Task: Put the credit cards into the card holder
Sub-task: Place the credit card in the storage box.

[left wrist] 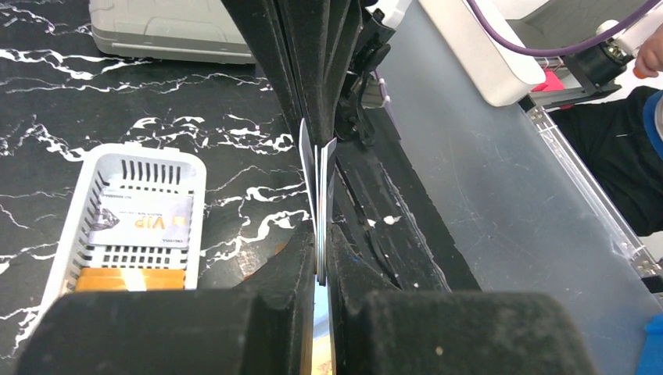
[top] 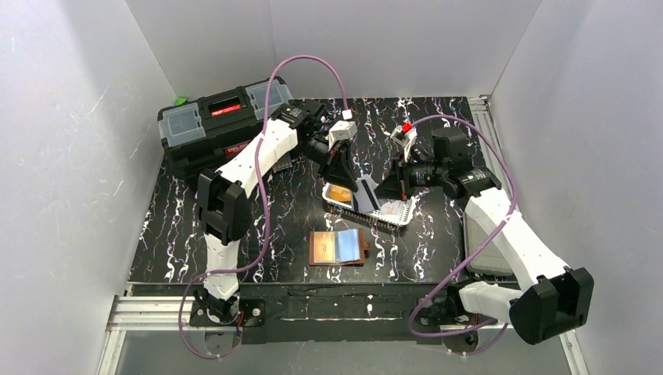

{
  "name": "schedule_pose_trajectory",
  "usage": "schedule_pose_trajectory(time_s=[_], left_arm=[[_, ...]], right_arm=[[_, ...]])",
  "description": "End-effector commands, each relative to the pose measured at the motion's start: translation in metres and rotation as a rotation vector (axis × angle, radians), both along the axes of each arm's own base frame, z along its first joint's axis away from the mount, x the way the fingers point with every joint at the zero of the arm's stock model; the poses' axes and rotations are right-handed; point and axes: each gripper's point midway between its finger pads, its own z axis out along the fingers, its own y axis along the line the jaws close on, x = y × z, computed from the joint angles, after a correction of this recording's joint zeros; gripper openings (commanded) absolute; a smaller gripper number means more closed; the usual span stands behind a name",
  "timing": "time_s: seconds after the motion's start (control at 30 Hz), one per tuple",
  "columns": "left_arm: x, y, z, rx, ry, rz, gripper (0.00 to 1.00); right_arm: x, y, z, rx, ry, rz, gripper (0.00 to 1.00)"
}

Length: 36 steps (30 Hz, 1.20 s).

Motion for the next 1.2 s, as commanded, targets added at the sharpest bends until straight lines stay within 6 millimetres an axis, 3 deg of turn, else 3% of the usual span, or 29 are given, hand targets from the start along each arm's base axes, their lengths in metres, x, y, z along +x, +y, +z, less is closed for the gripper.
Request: schedule_pose_trajectory(time_s=[0.0,0.3,0.63,0.73,0.97,1.17], left_arm=[[-0.008,-0.007,0.025,-0.101,-0.045,-0.020,0.00],[0.017,-0.010,-0.017,-0.023,-0.131,-0.013,0.00],[0.037,-0.020,-0.042,0.010,-0.183,-0.017,0.00],[0.049,-0.031,-0.059,0.017,-0.213,-0.012,0.00],[0.081,-0.060,-0.096,0.038,-0.322,0.042,0.00],[0.108,-0.069,-0.132,0.096,-0.405,0.101,0.00]], right_arm=[[0.025,-0.017,0.015,-0.072,-0.159,-0.167,0.01],[0.029,-0.053,0.038,-0.130,-0.322,-0.363,0.01],[0.024,-0.073,0.028,-0.216,-0.331,-0.433,0.01],[0.033,-0.079,0.015,-0.267,-0.309,-0.464,0.01],[0.056,-0.083,-0.047,-0.375,-0.140,-0.533,0.01],[0.074,-0.106,-0.075,-0.521,-0.074,-0.663,0.01]])
